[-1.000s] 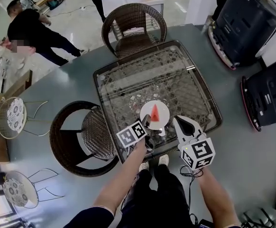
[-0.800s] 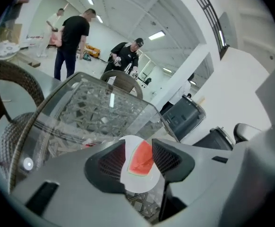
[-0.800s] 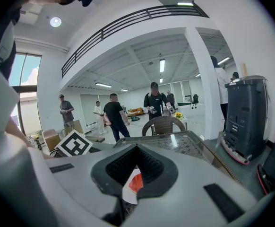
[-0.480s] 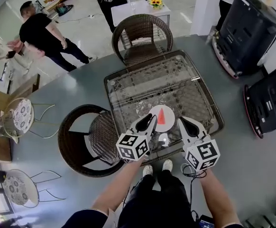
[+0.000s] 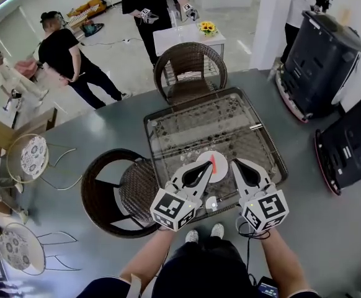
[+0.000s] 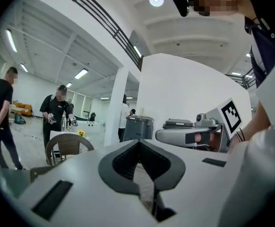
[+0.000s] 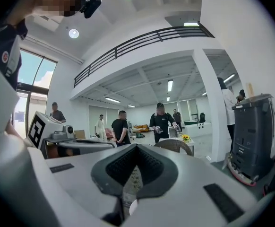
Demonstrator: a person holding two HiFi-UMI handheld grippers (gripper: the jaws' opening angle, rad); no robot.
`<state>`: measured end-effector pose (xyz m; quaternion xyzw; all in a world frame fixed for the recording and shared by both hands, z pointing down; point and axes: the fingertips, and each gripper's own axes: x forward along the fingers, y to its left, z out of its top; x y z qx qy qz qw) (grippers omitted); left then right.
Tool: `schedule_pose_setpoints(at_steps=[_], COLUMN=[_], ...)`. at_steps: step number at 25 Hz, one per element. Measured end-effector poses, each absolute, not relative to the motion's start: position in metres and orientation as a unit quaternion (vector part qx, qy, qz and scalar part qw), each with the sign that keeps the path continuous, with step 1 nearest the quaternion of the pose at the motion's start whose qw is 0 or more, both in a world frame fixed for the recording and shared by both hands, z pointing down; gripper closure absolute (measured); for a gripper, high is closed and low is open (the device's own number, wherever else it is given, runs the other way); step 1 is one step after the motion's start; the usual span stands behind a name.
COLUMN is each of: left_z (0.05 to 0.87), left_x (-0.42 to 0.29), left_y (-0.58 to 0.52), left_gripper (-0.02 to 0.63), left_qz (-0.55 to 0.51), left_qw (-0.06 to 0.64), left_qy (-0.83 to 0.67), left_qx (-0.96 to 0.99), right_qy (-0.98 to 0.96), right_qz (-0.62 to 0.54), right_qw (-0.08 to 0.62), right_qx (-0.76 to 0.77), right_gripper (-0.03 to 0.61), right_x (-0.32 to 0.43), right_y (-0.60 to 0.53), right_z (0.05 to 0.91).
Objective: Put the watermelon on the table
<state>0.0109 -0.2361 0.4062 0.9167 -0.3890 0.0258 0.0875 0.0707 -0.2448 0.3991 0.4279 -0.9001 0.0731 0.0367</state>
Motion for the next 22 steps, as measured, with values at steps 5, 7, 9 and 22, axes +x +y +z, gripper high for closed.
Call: schedule_pose_setpoints(at_steps=[5, 7, 9, 22], left_z=[0.383, 0.378, 0.375, 0.372], left_x=[0.014, 0.015, 0.017, 0.024], left_y=[-0.216, -0.213, -0.212, -0.211], left_gripper=[0.609, 0.607, 0.609, 0.609], left_qz=[0.023, 0.019, 0.017, 0.013], left_qw=[0.081, 0.081, 0.079, 0.083], left_qy=[-0.378, -0.375, -0.373, -0.367], left_qx=[0.922, 0.923, 0.924, 0.927], right_qy=[-0.904, -0.904, -0.905, -0.907], right_qz=[0.058, 0.055, 0.05, 0.037], right_qw=[0.026, 0.025, 0.024, 0.024], right_qx=[0.423, 0.423, 0.421, 0.418], right_gripper=[0.578, 0.578, 0.578, 0.578], right_x=[0.061, 0.061, 0.061, 0.065], right_y=[-0.231, -0.229, -0.228, -0.225], right_z=[0.378, 0.375, 0.372, 0.362])
